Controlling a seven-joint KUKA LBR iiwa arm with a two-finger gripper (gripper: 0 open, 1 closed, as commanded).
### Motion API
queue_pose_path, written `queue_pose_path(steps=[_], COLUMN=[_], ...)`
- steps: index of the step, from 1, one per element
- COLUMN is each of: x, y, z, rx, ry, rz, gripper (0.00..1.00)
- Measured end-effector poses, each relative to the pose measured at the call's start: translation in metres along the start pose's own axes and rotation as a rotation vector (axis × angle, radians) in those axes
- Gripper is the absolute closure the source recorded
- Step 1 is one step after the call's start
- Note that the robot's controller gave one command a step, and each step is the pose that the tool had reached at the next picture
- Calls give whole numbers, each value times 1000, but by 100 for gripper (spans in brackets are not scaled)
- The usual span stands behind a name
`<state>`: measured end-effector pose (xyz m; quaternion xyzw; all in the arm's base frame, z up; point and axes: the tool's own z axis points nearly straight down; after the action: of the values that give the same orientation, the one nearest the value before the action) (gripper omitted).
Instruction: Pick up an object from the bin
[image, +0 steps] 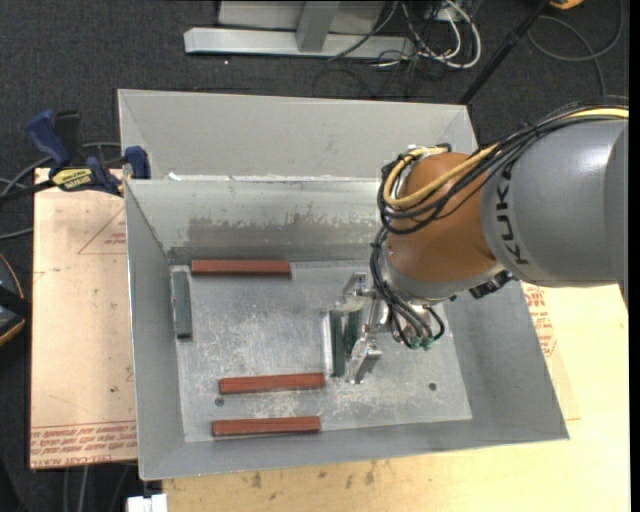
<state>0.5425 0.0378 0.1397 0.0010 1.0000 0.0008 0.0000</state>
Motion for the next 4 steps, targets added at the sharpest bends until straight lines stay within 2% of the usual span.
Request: queue_pose_path(steps=[1, 2, 3, 4], x=[0, -101, -102, -102], y=[0, -30, -32, -32], z=[0, 56, 59, 59], rx=[0, -4, -1, -1], ry=[0, -19, -30, -30], rz=[0, -26, -25, -25], gripper=[0, 100, 0, 0])
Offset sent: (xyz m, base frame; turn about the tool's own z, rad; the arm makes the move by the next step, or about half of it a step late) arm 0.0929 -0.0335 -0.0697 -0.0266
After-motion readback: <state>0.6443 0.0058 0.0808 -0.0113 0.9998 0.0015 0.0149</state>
